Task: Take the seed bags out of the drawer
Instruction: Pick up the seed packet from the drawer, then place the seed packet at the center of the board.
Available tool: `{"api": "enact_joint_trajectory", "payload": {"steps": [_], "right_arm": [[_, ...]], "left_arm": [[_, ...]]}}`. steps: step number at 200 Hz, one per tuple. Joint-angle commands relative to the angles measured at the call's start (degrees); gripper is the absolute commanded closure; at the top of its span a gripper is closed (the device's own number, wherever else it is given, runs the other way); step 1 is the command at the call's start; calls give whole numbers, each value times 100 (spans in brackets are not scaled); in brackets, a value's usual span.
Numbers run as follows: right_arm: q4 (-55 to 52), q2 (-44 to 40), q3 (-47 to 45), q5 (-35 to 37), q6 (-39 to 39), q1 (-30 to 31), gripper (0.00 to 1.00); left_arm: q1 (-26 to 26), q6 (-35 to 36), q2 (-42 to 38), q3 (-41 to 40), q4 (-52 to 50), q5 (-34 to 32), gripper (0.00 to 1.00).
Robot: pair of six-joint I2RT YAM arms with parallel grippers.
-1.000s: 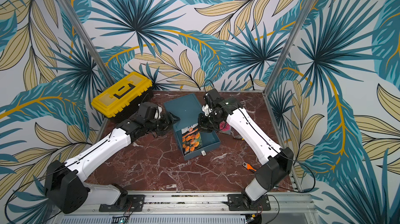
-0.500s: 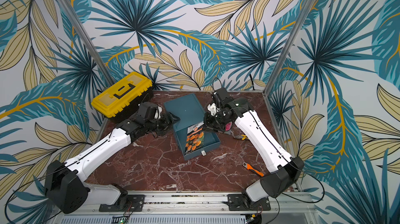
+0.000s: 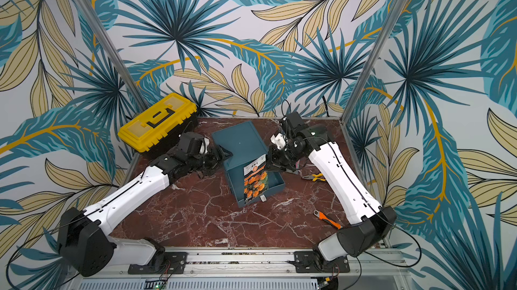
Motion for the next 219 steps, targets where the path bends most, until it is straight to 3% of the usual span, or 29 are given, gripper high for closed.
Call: {"api": "enact_joint_trajectory", "payload": {"steps": [1,89,158,219], "right_arm": [[-462,-111,90,-210,-447,-26,100],[-850,-354,550,-317,-1065,-382,100],[-490,-551,1226,178,-1409,-774,100],[677,-1137,1183,1603,-1834,-959,100]], "left_arm": [[13,16,-41,-172,-140,-119,23],[15,16,-34,-144,-199,-141,23],[10,52,-17,-80,-278,-137,23],[19,59,-61,-98,-304,-167,23]]}}
